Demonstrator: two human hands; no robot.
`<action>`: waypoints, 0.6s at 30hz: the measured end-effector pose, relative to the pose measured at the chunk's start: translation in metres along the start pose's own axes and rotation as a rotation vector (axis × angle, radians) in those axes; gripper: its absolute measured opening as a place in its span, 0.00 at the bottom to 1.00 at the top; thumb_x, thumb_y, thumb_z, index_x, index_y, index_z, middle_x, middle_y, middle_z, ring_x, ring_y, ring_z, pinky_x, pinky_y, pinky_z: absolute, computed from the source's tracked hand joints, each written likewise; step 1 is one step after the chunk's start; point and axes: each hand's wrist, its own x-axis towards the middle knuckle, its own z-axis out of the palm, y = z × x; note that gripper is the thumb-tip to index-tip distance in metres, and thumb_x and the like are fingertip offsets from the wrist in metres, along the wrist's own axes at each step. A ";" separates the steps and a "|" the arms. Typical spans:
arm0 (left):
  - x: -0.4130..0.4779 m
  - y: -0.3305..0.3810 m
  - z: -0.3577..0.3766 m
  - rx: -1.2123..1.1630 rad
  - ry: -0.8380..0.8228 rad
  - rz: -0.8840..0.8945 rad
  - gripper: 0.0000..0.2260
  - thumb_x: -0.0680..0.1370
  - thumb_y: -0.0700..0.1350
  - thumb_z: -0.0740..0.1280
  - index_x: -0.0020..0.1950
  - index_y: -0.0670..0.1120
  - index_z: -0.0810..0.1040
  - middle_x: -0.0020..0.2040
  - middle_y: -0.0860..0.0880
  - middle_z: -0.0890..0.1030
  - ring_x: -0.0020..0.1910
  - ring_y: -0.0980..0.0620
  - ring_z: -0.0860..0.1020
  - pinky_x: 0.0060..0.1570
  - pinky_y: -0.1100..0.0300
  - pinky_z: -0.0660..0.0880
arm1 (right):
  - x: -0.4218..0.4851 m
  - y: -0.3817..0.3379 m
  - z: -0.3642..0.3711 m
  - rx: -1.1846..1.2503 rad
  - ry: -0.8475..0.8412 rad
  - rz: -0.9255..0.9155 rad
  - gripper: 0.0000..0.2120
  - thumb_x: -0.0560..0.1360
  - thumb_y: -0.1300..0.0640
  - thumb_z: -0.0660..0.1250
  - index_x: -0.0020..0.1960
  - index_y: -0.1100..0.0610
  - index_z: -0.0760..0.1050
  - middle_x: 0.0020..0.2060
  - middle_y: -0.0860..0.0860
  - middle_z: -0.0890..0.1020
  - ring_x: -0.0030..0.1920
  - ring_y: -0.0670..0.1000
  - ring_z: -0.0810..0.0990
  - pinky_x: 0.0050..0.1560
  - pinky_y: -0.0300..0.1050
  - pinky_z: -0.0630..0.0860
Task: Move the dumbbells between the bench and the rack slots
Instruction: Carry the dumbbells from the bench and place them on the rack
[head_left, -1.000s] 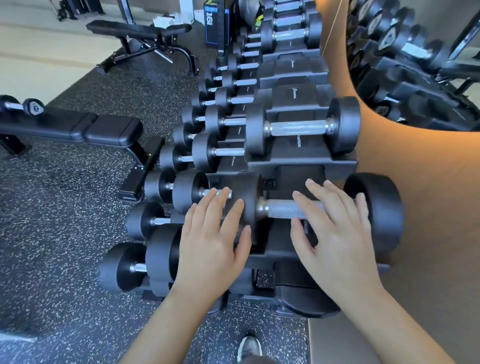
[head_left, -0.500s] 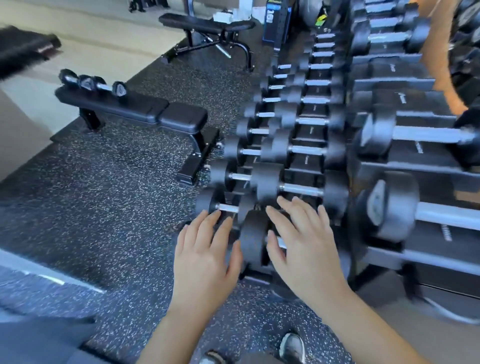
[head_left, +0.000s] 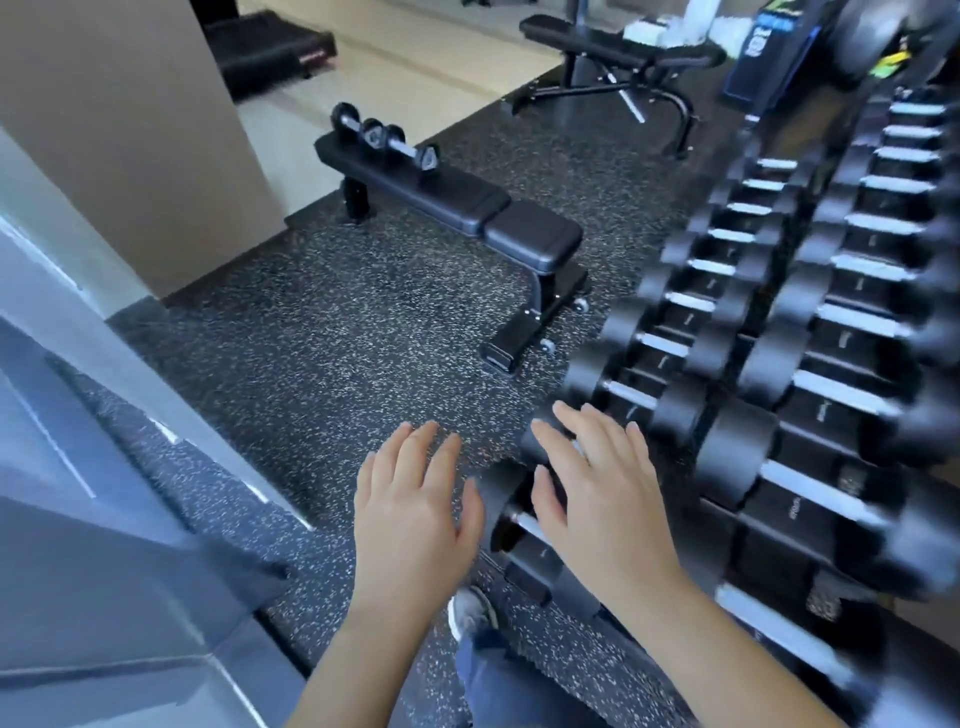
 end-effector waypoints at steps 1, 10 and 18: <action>0.013 -0.008 0.002 0.012 0.000 -0.007 0.17 0.73 0.49 0.59 0.55 0.40 0.78 0.55 0.40 0.79 0.58 0.38 0.74 0.54 0.41 0.72 | 0.016 -0.002 0.008 0.012 0.000 0.002 0.17 0.71 0.55 0.60 0.57 0.57 0.78 0.56 0.55 0.80 0.58 0.59 0.77 0.57 0.65 0.71; 0.145 -0.080 0.010 0.106 -0.036 -0.113 0.18 0.72 0.48 0.56 0.53 0.40 0.79 0.53 0.39 0.79 0.55 0.37 0.76 0.54 0.43 0.73 | 0.162 -0.026 0.054 0.096 -0.056 -0.096 0.20 0.73 0.52 0.58 0.61 0.56 0.76 0.58 0.54 0.79 0.60 0.58 0.76 0.59 0.64 0.70; 0.222 -0.167 0.018 0.095 -0.019 -0.153 0.17 0.73 0.47 0.56 0.54 0.41 0.78 0.54 0.41 0.78 0.55 0.39 0.75 0.55 0.44 0.72 | 0.269 -0.073 0.114 0.089 -0.072 -0.159 0.19 0.70 0.55 0.65 0.60 0.57 0.76 0.58 0.55 0.79 0.59 0.59 0.77 0.59 0.65 0.69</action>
